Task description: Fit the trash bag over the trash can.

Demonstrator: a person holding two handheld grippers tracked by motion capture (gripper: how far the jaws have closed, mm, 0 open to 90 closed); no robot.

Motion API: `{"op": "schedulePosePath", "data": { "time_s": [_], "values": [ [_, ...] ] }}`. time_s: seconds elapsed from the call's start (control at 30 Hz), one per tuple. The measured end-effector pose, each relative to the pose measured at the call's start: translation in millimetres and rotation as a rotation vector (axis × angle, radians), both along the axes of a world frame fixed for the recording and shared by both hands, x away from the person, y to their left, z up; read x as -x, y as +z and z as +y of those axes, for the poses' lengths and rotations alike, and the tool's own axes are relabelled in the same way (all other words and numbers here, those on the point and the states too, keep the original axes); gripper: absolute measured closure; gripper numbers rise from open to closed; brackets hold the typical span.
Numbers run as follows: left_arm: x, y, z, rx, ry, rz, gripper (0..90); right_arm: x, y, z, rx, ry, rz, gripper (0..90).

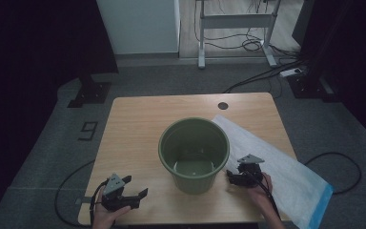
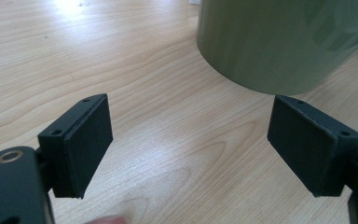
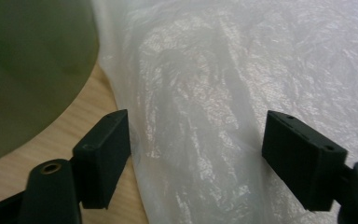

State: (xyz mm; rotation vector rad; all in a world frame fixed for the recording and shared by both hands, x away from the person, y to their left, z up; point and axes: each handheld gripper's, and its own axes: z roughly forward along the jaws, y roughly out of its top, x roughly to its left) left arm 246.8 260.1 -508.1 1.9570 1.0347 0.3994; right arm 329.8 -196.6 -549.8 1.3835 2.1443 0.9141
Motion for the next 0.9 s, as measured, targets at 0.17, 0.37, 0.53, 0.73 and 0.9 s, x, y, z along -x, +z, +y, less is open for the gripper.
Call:
{"op": "schedulePosePath", "data": {
  "time_s": [0.17, 0.37, 0.53, 0.73, 0.9],
  "values": [
    [0.8, 0.6, 0.6, 0.007, 0.002, -0.002, 13.5, -0.5, 0.5, -5.8, -0.014, -0.01, -0.017, 46.3],
    [0.1, -0.8, -1.6, -0.004, -0.005, 0.003, 13.5, -0.6, 1.2, -20.9, 0.003, -0.035, -0.041, 84.6],
    [-0.2, -1.0, -0.3, -0.007, 0.0, 0.002, 13.5, -0.6, 1.8, -28.9, -0.055, -0.042, -0.063, 88.7],
    [0.0, -0.6, 3.0, -0.008, 0.014, -0.002, 13.5, 9.9, 38.3, -47.1, -0.235, -0.089, -0.19, 88.8],
    [-0.6, -2.1, 4.4, -0.004, 0.02, 0.005, 13.5, 24.1, 74.8, -63.3, -0.345, -0.107, -0.32, 88.8]
  ]
}}
